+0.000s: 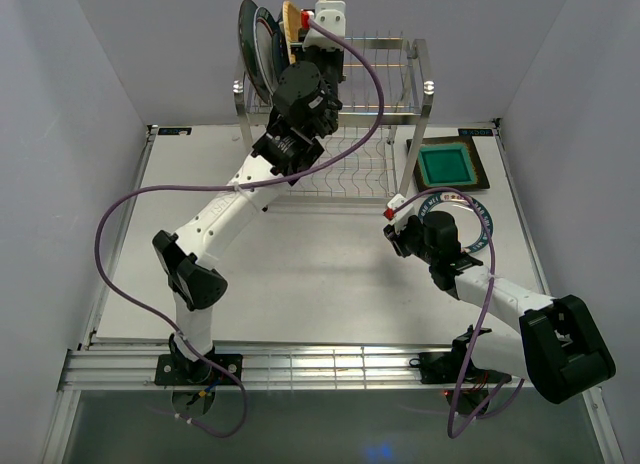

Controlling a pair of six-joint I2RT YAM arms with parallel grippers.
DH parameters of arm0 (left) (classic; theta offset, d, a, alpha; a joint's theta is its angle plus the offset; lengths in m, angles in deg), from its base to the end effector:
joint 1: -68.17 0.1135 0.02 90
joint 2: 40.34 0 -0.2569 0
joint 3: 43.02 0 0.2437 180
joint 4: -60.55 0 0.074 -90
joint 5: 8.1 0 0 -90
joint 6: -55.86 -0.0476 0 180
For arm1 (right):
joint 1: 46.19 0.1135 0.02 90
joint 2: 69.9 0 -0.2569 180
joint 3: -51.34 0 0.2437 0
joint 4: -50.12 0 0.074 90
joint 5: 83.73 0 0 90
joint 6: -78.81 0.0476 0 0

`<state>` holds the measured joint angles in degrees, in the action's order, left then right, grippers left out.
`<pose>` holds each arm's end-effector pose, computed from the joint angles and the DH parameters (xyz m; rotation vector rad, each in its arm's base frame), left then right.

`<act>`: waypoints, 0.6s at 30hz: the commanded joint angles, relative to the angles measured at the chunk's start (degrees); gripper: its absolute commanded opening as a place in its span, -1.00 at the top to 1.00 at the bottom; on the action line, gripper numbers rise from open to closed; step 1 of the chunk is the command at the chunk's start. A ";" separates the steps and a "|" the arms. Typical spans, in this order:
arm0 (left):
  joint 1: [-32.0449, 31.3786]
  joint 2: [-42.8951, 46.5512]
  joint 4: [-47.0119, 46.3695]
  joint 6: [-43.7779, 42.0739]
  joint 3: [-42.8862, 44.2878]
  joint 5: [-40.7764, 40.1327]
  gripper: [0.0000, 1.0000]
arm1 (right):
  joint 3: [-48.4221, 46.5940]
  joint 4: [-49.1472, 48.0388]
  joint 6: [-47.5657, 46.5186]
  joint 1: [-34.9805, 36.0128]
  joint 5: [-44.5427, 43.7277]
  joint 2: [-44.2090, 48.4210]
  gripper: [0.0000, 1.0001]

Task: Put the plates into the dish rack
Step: Insert the plate into the dish rack.

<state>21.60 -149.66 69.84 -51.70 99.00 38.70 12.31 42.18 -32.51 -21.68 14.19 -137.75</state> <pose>0.3054 -0.2752 0.5308 0.0219 1.2768 0.0021 0.2246 0.1096 0.1908 -0.8376 1.7447 0.1708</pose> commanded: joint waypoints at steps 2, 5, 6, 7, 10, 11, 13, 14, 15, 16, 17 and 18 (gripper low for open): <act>2.35 1.13 -4.69 1.83 2.75 3.30 1.00 | -2.38 -0.13 0.67 -0.34 0.95 1.15 0.25; 3.14 0.86 -4.69 2.35 2.58 3.39 1.00 | -2.38 -0.04 0.67 -0.34 1.04 1.23 0.25; 3.32 0.86 -4.70 2.70 2.40 3.47 1.00 | -2.30 -0.04 0.67 -0.34 1.13 1.23 0.25; 3.50 0.77 -4.70 2.88 2.31 3.56 1.00 | -2.47 -0.13 0.67 -0.34 1.22 1.15 0.25; 4.20 -0.19 -6.18 3.06 2.05 3.56 1.00 | -2.47 -0.04 0.67 -0.34 1.22 1.06 0.25; 4.55 -0.54 -6.28 3.06 2.57 3.56 1.00 | -2.47 0.05 0.67 -0.34 1.30 1.15 0.25; 4.82 -1.51 -6.28 3.23 3.19 3.30 1.00 | -2.38 0.05 0.67 -0.34 1.31 1.06 0.25; 4.91 -1.77 -6.28 3.50 3.45 3.21 1.00 | -2.38 0.13 0.58 -0.26 1.57 1.06 0.25; 4.91 -1.95 -6.28 3.67 3.46 3.12 1.00 | -2.38 0.05 0.58 -0.34 1.57 1.06 0.25; 4.91 -2.04 -6.28 3.94 3.46 3.04 1.00 | -2.47 0.05 0.58 -0.34 1.66 1.06 0.25; 4.91 -2.13 -6.19 4.29 3.37 2.77 1.00 | -2.47 0.13 0.49 -0.34 1.66 0.97 0.25; 4.91 -2.21 -6.10 4.90 3.28 2.42 1.00 | -2.56 0.14 0.58 -0.34 1.66 1.06 0.25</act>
<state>24.99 -153.66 69.49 -46.89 99.13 41.48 12.12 43.34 -32.38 -21.81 14.76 -137.75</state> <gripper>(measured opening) 0.275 0.374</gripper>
